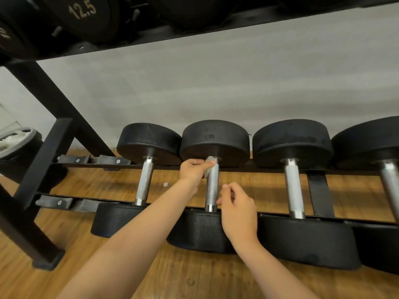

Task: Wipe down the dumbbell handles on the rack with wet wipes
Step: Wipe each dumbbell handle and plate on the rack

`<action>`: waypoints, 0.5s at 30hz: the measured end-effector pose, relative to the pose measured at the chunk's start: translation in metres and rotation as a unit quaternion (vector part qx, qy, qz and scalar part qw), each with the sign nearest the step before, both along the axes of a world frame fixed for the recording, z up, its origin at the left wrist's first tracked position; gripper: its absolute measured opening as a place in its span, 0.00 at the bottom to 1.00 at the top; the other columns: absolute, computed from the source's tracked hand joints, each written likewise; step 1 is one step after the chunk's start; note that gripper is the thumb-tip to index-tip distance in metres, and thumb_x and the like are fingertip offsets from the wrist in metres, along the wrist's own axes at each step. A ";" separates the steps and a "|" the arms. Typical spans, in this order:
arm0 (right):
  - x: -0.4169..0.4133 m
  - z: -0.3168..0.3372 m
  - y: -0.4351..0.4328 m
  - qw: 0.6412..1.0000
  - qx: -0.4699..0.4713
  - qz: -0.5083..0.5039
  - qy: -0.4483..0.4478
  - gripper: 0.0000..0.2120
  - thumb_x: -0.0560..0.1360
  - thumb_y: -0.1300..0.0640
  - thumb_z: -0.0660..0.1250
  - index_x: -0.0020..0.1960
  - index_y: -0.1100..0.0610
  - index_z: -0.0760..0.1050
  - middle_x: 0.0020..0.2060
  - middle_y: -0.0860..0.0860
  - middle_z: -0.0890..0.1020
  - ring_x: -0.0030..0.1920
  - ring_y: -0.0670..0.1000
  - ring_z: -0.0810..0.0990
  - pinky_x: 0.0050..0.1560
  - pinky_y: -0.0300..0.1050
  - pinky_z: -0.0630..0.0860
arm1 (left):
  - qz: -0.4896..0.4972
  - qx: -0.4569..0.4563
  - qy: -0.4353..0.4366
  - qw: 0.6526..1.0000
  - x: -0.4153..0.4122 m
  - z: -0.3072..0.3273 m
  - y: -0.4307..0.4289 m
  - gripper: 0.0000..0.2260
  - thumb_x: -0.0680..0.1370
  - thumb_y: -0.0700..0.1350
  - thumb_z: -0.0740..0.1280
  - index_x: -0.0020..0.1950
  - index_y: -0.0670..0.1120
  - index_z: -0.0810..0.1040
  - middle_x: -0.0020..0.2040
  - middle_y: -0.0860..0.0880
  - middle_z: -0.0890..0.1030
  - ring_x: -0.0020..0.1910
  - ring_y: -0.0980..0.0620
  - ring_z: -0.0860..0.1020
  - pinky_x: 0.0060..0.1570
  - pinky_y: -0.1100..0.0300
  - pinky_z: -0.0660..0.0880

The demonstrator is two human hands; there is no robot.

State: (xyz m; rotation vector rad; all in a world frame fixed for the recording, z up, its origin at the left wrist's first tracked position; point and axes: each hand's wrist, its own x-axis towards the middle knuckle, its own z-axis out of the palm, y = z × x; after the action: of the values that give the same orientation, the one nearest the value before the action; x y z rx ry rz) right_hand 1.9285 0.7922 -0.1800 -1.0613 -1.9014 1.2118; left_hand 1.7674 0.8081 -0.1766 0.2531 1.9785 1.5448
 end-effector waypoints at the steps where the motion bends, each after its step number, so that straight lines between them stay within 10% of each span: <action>1: 0.000 0.000 0.000 1.000 -0.001 0.000 0.003 0.12 0.82 0.50 0.57 0.43 0.51 0.74 0.33 0.48 0.79 0.33 0.44 0.78 0.35 0.40 0.76 | 0.009 -0.003 -0.026 1.000 -0.001 0.000 0.004 0.19 0.68 0.44 0.80 0.52 0.41 0.77 0.53 0.43 0.81 0.56 0.45 0.80 0.60 0.50 0.77; 15: 0.001 0.002 -0.001 1.000 -0.008 0.000 0.007 0.12 0.82 0.51 0.57 0.42 0.51 0.74 0.32 0.49 0.79 0.33 0.46 0.78 0.36 0.45 0.76 | -0.006 -0.004 -0.052 0.999 -0.001 0.000 0.007 0.16 0.69 0.44 0.79 0.51 0.43 0.77 0.54 0.42 0.82 0.55 0.45 0.81 0.59 0.48 0.78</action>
State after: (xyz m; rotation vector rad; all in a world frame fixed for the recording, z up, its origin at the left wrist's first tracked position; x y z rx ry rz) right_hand 1.9291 0.7912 -0.1781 -1.0590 -1.8844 1.2328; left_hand 1.7661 0.8151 -0.1770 0.1776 1.8996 1.5121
